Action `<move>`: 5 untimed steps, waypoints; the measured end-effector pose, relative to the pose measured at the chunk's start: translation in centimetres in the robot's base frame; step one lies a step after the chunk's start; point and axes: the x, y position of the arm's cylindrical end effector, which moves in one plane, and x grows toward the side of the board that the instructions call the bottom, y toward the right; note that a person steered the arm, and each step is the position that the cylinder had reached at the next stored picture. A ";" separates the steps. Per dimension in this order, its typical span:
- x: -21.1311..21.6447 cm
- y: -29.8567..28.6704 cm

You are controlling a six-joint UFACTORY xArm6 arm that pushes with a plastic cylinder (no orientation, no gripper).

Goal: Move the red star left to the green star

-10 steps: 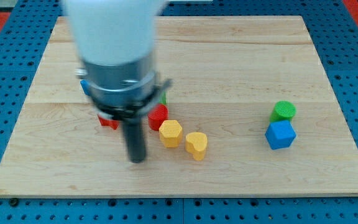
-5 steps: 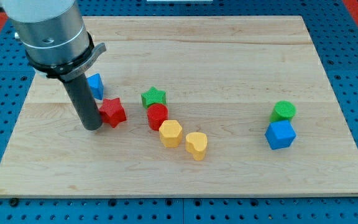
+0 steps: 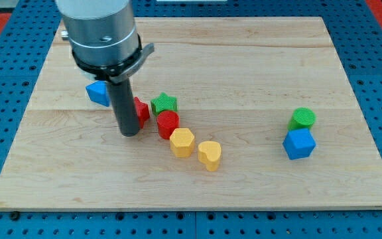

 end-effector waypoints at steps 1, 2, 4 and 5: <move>4.9 -0.7; 10.6 5.8; 12.4 20.0; 11.6 20.1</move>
